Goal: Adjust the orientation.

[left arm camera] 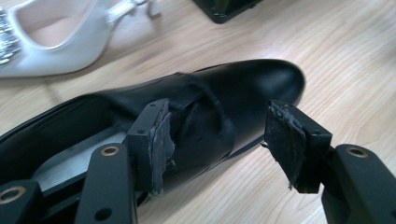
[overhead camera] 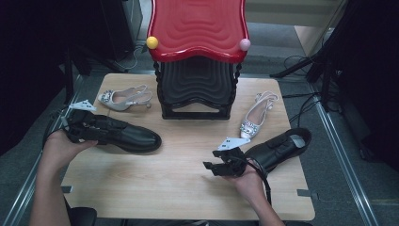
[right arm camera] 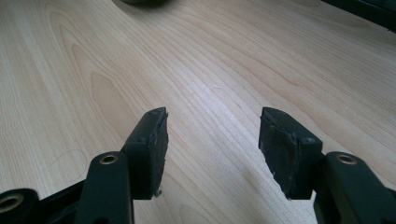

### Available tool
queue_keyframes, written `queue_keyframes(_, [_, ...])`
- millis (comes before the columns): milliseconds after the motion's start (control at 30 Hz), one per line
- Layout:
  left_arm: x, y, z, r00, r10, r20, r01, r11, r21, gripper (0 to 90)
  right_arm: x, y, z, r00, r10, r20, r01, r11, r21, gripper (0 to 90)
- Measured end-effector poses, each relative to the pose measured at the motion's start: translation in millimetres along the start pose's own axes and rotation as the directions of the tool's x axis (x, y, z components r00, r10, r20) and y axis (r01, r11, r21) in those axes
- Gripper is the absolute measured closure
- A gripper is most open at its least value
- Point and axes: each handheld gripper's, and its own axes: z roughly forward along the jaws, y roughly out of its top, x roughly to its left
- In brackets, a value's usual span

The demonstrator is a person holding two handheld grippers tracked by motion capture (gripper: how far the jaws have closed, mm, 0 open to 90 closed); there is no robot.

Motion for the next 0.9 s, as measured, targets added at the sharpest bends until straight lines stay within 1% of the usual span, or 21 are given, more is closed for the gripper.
queue_keyframes(100, [7.2,-4.8,-4.5,0.9995,-0.029,-0.013,0.029,0.9995,-0.009,41.1,0.0,-0.1,0.1,1.0,-0.003,0.001,0.003,1.0,0.001,43.3])
queue_keyframes(133, [11.9,-8.3,-5.9,0.9986,-0.043,-0.029,0.043,0.9991,-0.001,41.1,0.0,0.0,0.0,1.0,-0.002,0.0,0.002,1.0,0.001,43.3])
queue_keyframes(167, [11.9,-8.3,-5.9,0.9986,-0.043,-0.029,0.043,0.9991,-0.001,41.1,0.0,0.0,0.0,1.0,-0.002,0.0,0.002,1.0,0.001,43.3])
queue_keyframes(200, [14.2,-9.7,-5.7,0.998,-0.052,-0.036,0.052,0.9986,0.004,41.1,-0.1,-0.1,-0.1,1.0,-0.001,0.0,0.001,1.0,0.001,43.3])
queue_keyframes(267, [17.6,-11.9,-0.1,0.9981,-0.055,-0.028,0.056,0.9983,0.015,41.2,-0.6,-0.2,0.1,1.0,-0.004,0.002,0.004,1.0,0.003,43.3])
queue_keyframes(300, [17.6,-11.9,-0.1,0.9981,-0.055,-0.028,0.056,0.9983,0.015,41.2,-0.6,-0.2,0.1,1.0,-0.004,0.002,0.004,1.0,0.003,43.3])
queue_keyframes(333, [18.9,-12.7,3.6,0.9982,-0.059,-0.01,0.06,0.998,0.022,41.2,-0.8,-0.3,0.4,1.0,-0.005,0.001,0.005,1.0,0.004,43.3])
queue_keyframes(367, [21.2,-14.3,11.4,0.9982,-0.061,-0.005,0.061,0.997,0.049,41.2,-0.8,-0.5,1.0,1.0,-0.007,0.003,0.007,1.0,0.007,43.3])
queue_keyframes(400, [21.2,-14.3,11.4,0.9982,-0.061,-0.005,0.061,0.997,0.049,41.2,-0.8,-0.5,1.0,1.0,-0.007,0.003,0.007,1.0,0.007,43.3])
queue_keyframes(433, [21.7,-14.9,15.5,0.9979,-0.064,-0.003,0.064,0.9962,0.059,41.2,-0.9,-0.5,1.1,1.0,-0.007,0.003,0.007,1.0,0.008,43.3])
queue_keyframes(467, [21.7,-15.3,22.5,0.9982,-0.06,0.001,0.06,0.9951,0.079,41.2,-0.9,-0.7,1.5,1.0,-0.007,0.002,0.007,1.0,0.009,43.3])
queue_keyframes(500, [21.7,-15.3,22.5,0.9982,-0.06,0.001,0.06,0.9951,0.079,41.3,-0.9,-0.7,1.8,1.0,-0.006,0.003,0.006,1.0,0.009,43.3])
queue_keyframes(533, [20.0,-13.7,29.2,0.9986,-0.048,0.021,0.046,0.9945,0.094,40.9,-0.7,-0.7,2.0,1.0,-0.002,0.004,0.002,1.0,0.011,43.2])
queue_keyframes(567, [20.0,-13.7,29.2,0.9986,-0.048,0.021,0.046,0.9945,0.094,41.3,-0.7,-0.7,2.0,1.0,-0.002,0.004,0.002,1.0,0.011,43.2])
queue_keyframes(600, [16.6,-12.1,33.8,0.9991,-0.031,0.028,0.028,0.9958,0.087,41.4,-0.9,-0.7,2.9,1.0,-0.008,0.005,0.008,1.0,0.012,43.2])
queue_keyframes(667, [16.4,-11.4,35.0,0.9989,-0.032,0.034,0.028,0.9956,0.09,40.0,-0.8,-0.8,3.6,0.9999,-0.01,0.007,0.01,1.0,0.013,43.2])
queue_keyframes(700, [15.6,-11.0,37.4,0.9991,-0.031,0.028,0.028,0.9954,0.092,39.3,-0.8,-0.9,4.3,0.9999,-0.013,0.006,0.012,1.0,0.015,43.0])
queue_keyframes(733, [16.0,-10.6,38.3,0.9987,-0.033,0.038,0.029,0.995,0.096,39.3,-0.8,-0.9,4.3,0.9999,-0.013,0.006,0.012,1.0,0.015,43.0])
queue_keyframes(800, [16.0,-10.8,42.7,0.9955,-0.053,0.079,0.045,0.9947,0.092,40.9,-0.7,-0.9,4.8,0.9999,-0.011,0.005,0.011,1.0,0.018,43.0])
queue_keyframes(867, [15.2,-9.5,46.3,0.9936,-0.056,0.099,0.048,0.9959,0.076,43.7,-0.6,-0.9,5.9,0.9999,-0.013,0.006,0.013,1.0,0.021,43.0])
queue_keyframes(900, [14.9,-9.1,46.9,0.9935,-0.052,0.101,0.044,0.9964,0.073,44.9,-0.4,-1.0,6.2,0.9999,-0.016,0.005,0.016,1.0,0.022,43.0])
